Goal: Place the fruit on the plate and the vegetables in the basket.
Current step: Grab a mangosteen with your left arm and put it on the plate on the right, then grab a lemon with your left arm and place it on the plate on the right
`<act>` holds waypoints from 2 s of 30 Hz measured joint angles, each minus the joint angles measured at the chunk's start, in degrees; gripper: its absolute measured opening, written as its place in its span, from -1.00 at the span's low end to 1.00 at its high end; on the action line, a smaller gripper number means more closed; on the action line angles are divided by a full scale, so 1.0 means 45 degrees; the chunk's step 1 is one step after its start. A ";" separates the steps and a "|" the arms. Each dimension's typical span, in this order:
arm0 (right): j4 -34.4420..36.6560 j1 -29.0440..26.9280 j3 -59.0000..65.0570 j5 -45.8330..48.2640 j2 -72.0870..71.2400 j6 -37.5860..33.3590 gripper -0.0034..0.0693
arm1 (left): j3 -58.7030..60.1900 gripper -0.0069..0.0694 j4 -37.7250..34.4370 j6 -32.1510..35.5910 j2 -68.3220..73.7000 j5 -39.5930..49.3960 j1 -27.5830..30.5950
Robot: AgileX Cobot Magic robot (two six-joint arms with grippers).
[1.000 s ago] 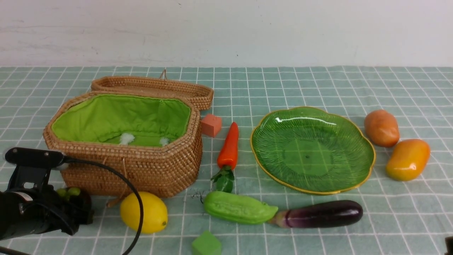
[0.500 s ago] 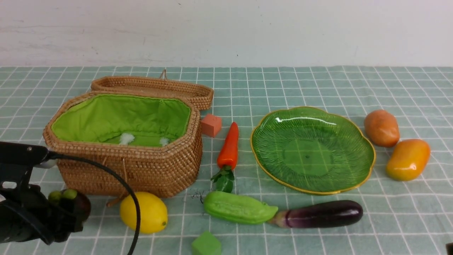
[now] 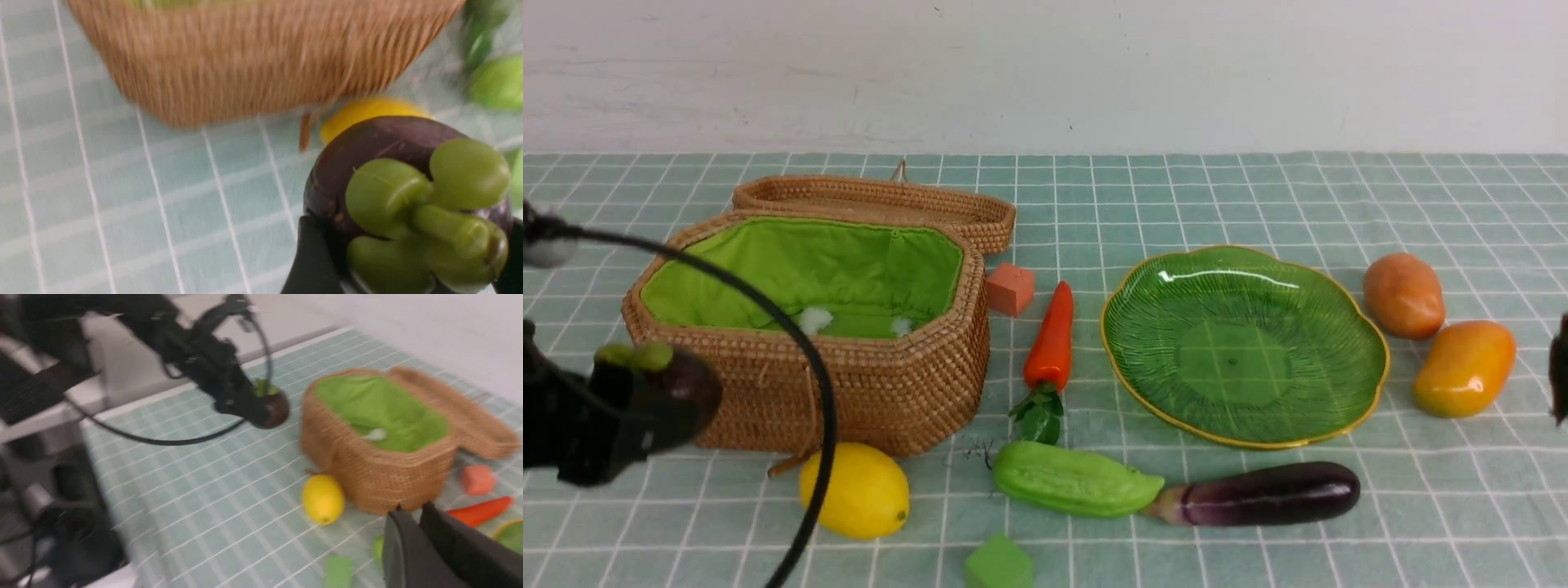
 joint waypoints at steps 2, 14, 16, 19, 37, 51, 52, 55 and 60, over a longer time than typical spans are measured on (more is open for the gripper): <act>-0.1170 0.0000 0.0000 -0.0479 0.0000 0.1076 -0.72 | -0.1440 0.49 0.0000 0.0436 0.0652 0.0371 0.0000; -0.5225 0.0000 0.0000 -0.0575 0.0000 0.4796 -0.69 | -0.5448 0.49 0.0337 0.1332 0.4511 0.1564 -0.2926; -0.5971 0.0000 0.0000 -0.0265 0.0000 0.5499 -0.69 | -0.6328 0.49 0.0463 0.0991 0.5684 0.1251 -0.4525; -0.6677 0.0000 0.0000 0.0434 0.0000 0.6196 -0.68 | -0.7357 0.49 0.0460 0.0695 0.7079 0.0938 -0.5747; -0.7658 0.0000 -0.0212 0.4017 -0.1581 0.8062 -0.67 | -1.5242 0.49 -0.0076 -0.0088 1.6269 0.0704 -0.8080; -0.7383 0.0000 -0.0212 0.4031 -0.1609 0.8151 -0.67 | -1.5429 0.86 0.0159 -0.0282 1.5665 0.1744 -0.8080; -0.7372 0.0000 -0.0212 0.4031 -0.1609 0.8151 -0.67 | -1.5429 0.79 0.0195 -0.0528 1.5343 0.2118 -0.8080; -0.7372 0.0000 -0.0212 0.4031 -0.1609 0.8151 -0.67 | -1.5429 0.38 0.0748 -0.2136 1.4193 0.3730 -0.8084; -0.7372 0.0000 -0.0212 0.4031 -0.1609 0.8114 -0.67 | -1.5382 -0.62 0.2363 -0.4233 1.1978 0.5895 -0.8111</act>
